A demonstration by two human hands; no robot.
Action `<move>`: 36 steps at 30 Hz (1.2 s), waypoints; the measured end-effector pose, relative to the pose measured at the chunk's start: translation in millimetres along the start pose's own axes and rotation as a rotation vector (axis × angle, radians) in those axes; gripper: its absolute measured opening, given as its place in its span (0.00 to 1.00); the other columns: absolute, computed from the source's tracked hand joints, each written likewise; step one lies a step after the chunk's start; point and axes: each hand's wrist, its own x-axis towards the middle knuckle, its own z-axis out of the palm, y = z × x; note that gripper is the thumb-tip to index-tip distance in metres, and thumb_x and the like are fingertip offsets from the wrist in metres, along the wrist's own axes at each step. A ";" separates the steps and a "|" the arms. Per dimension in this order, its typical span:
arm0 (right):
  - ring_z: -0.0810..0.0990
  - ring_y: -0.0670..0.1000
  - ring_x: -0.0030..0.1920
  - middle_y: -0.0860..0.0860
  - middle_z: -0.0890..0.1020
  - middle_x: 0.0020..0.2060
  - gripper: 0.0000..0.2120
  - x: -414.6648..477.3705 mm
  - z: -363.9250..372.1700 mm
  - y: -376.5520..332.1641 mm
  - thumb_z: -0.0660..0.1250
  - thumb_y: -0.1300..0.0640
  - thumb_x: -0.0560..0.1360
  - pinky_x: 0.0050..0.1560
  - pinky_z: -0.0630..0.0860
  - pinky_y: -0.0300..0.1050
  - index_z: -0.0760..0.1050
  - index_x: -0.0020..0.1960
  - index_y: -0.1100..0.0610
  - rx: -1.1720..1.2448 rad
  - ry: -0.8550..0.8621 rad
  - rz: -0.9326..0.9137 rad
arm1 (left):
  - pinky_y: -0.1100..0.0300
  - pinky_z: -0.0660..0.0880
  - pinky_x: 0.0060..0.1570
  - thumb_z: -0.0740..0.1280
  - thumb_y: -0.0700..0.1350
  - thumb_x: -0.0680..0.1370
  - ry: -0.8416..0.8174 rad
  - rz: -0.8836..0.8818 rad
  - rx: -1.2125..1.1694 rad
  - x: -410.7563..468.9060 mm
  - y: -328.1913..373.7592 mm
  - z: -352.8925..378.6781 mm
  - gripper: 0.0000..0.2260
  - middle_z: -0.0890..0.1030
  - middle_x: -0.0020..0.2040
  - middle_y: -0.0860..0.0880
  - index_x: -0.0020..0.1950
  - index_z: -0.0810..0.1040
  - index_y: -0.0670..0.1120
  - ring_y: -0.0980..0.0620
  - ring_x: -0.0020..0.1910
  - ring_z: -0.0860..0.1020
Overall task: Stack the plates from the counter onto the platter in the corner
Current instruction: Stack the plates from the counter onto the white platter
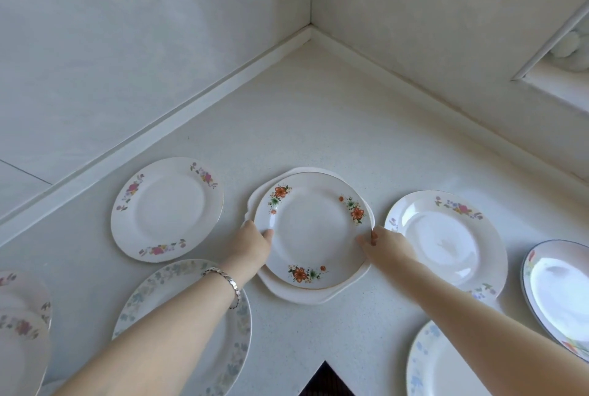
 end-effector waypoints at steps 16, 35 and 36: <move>0.76 0.50 0.62 0.52 0.78 0.59 0.17 -45.6 -15.9 60.7 0.60 0.57 0.79 0.67 0.69 0.45 0.67 0.66 0.61 1.976 0.022 0.947 | 0.60 0.72 0.30 0.62 0.47 0.76 -0.001 -0.083 -0.156 5.4 -2.1 14.4 0.21 0.81 0.46 0.40 0.64 0.69 0.37 0.44 0.36 0.79; 0.84 0.49 0.29 0.50 0.85 0.31 0.10 -63.6 -23.6 35.7 0.61 0.69 0.75 0.29 0.80 0.40 0.75 0.49 0.57 1.432 -0.167 0.160 | 0.44 0.80 0.49 0.70 0.37 0.73 0.003 -0.073 -0.616 -21.2 -17.0 8.2 0.06 0.79 0.34 0.45 0.38 0.75 0.45 0.43 0.38 0.81; 0.84 0.50 0.29 0.50 0.85 0.31 0.10 -61.4 -18.8 31.4 0.61 0.69 0.75 0.29 0.80 0.40 0.75 0.49 0.56 1.396 -0.191 0.151 | 0.44 0.80 0.49 0.70 0.37 0.73 -0.002 -0.088 -0.648 -22.0 -16.9 7.4 0.06 0.79 0.33 0.45 0.38 0.74 0.44 0.43 0.36 0.81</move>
